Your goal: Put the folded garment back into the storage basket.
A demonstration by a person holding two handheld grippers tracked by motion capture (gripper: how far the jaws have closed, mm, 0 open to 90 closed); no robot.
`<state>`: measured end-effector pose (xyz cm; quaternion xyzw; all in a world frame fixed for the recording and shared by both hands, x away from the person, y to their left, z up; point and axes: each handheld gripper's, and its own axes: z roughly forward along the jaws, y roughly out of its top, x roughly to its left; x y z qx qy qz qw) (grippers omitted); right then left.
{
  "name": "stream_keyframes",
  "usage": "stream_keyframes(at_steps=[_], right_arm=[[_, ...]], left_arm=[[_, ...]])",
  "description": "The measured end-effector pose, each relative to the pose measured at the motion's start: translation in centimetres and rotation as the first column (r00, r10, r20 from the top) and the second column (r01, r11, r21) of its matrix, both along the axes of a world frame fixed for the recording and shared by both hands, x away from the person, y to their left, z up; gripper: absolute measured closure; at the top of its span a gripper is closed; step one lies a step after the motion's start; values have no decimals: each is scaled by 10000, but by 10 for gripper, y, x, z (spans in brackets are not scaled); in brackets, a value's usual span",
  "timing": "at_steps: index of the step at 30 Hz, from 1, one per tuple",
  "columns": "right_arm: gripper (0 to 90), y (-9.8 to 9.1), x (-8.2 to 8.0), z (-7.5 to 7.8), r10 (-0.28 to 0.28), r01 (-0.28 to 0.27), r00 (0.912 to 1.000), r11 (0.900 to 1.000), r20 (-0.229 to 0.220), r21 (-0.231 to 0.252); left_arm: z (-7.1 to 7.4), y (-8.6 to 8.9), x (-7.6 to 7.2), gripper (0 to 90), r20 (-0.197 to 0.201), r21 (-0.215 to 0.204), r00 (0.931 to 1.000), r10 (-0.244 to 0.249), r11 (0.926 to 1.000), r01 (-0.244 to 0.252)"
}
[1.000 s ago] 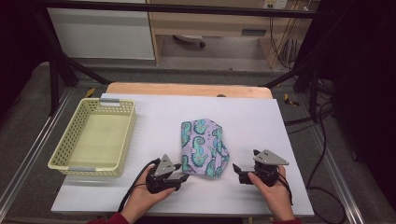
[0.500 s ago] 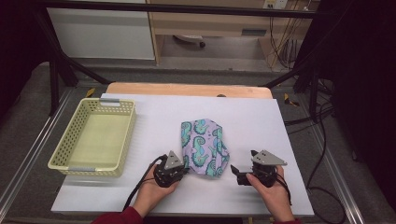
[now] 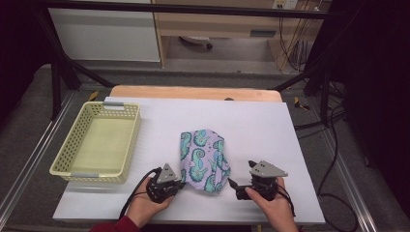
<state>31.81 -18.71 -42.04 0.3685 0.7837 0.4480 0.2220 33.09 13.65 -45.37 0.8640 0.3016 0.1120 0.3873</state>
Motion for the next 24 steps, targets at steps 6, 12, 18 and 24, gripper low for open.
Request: stream_keyframes(at_steps=[6, 12, 18, 24], right_arm=[[89, 32, -15, -3, 848, -857, 9957, 9960, -378, -233], [157, 58, -31, -6, 1740, -1739, 9819, 9847, -749, 78], [306, 77, -41, -10, 2393, -2395, 9659, 9708, -993, 103], [417, 87, -37, -19, 2393, -2458, 9639, 9683, -1168, -447]], left_arm=[[4, 15, -16, 879, -329, 9, 9994, 78, 10000, -77], [6, 31, -36, 878, -495, 151, 9986, 171, 9998, -164], [10, 39, -53, 641, -208, -115, 9990, 395, 9991, -397], [18, 37, -48, 378, 37, -1038, 9961, 886, 9907, -877]])
